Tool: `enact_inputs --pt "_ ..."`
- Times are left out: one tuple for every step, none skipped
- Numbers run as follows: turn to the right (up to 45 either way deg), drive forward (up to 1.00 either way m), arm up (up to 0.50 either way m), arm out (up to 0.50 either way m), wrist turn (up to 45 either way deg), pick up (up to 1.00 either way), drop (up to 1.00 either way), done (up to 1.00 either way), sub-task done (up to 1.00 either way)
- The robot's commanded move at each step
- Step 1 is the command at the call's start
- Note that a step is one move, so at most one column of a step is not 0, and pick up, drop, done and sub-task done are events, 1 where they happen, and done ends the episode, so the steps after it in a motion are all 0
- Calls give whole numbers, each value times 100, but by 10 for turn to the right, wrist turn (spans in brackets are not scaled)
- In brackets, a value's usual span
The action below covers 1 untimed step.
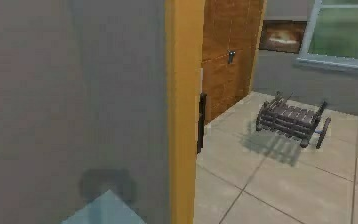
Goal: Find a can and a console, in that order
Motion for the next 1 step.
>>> enact_inputs --pt "390 0 0 0 0 0 0 0 0"
